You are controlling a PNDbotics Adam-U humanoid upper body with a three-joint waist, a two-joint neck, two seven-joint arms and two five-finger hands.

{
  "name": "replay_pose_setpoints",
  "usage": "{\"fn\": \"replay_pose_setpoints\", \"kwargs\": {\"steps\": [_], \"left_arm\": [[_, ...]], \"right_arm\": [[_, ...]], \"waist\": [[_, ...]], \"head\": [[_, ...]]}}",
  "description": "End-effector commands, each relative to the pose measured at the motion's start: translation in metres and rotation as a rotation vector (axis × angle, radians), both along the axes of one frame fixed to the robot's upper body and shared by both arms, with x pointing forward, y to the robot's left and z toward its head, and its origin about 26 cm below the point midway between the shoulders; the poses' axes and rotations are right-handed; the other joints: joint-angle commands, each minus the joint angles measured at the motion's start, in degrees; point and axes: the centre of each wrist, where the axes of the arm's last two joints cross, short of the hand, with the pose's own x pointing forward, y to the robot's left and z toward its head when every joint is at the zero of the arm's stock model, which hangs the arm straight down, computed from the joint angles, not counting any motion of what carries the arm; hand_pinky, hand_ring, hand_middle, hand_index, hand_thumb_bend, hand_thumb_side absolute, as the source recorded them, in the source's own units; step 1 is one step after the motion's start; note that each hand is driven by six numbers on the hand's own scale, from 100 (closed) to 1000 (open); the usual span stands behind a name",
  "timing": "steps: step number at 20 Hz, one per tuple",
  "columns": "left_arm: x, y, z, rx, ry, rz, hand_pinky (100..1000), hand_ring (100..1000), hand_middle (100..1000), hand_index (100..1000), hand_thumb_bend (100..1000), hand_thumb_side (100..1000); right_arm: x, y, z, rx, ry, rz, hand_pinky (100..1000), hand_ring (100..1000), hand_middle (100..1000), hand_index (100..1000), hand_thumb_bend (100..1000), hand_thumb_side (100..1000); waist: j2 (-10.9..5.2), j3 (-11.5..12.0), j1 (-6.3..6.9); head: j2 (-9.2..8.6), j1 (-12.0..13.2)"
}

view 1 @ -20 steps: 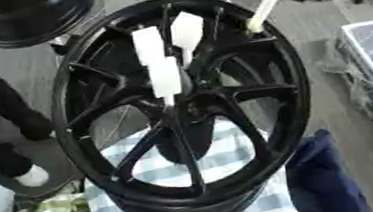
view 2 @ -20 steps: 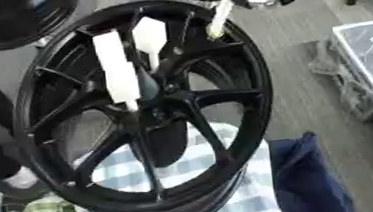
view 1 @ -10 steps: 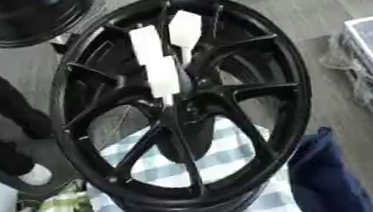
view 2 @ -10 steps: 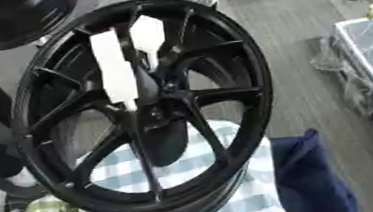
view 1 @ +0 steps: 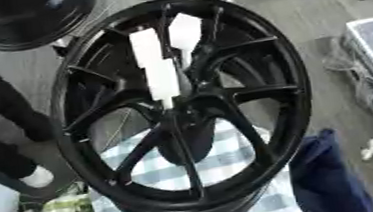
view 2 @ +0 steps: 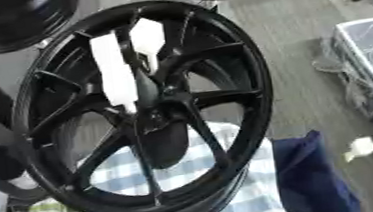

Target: Pull the pin out of the wheel hub.

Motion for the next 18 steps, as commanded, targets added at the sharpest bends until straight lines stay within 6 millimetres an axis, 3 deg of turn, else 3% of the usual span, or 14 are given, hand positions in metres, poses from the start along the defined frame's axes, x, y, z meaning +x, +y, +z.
{"fn": "replay_pose_setpoints", "kwargs": {"steps": [1, 5, 6, 7, 10, 13, 18], "left_arm": [[0.001, 0.004, 0.011, 0.014, -0.034, 0.007, 755, 651, 626, 648, 123, 664], [0.001, 0.002, 0.012, 0.013, -0.037, 0.0, 755, 650, 626, 648, 123, 663], [0.002, 0.002, 0.012, 0.013, -0.037, -0.002, 755, 650, 626, 648, 123, 663], [0.002, 0.001, 0.012, 0.012, -0.037, -0.004, 755, 650, 626, 648, 123, 662], [0.002, -0.001, 0.011, 0.011, -0.035, -0.013, 755, 651, 627, 648, 122, 663], [0.002, -0.003, 0.011, 0.01, -0.035, -0.02, 755, 651, 627, 648, 122, 661], [0.003, -0.004, 0.011, 0.009, -0.038, -0.026, 755, 650, 626, 648, 123, 660]], "right_arm": [[0.002, 0.001, 0.015, 0.011, -0.075, -0.012, 878, 809, 837, 896, 390, 472], [0.011, 0.023, 0.023, 0.131, -0.187, 0.066, 863, 741, 767, 830, 300, 360], [0.014, 0.03, 0.025, 0.158, -0.21, 0.092, 866, 733, 761, 824, 358, 325], [0.017, 0.04, 0.027, 0.186, -0.232, 0.127, 868, 730, 760, 822, 244, 361], [0.029, 0.071, 0.029, 0.266, -0.276, 0.243, 874, 728, 759, 820, 204, 383], [0.04, 0.097, 0.023, 0.336, -0.285, 0.326, 875, 731, 754, 815, 192, 393], [0.055, 0.126, 0.001, 0.446, -0.26, 0.378, 871, 713, 737, 804, 255, 355]], "waist": [[-0.94, 0.1, -0.19], [-1.07, 0.28, -0.13], [-1.12, 0.35, -0.11], [-1.19, 0.45, -0.08], [-1.51, 0.75, 0.02], [-1.79, 1.05, 0.1], [-1.93, 1.45, 0.26]], "head": [[-0.49, 0.06], [-0.4, -0.22], [-0.38, -0.31], [-0.35, -0.44], [-0.14, -0.86], [-0.05, -1.23], [-0.01, -1.58]]}}
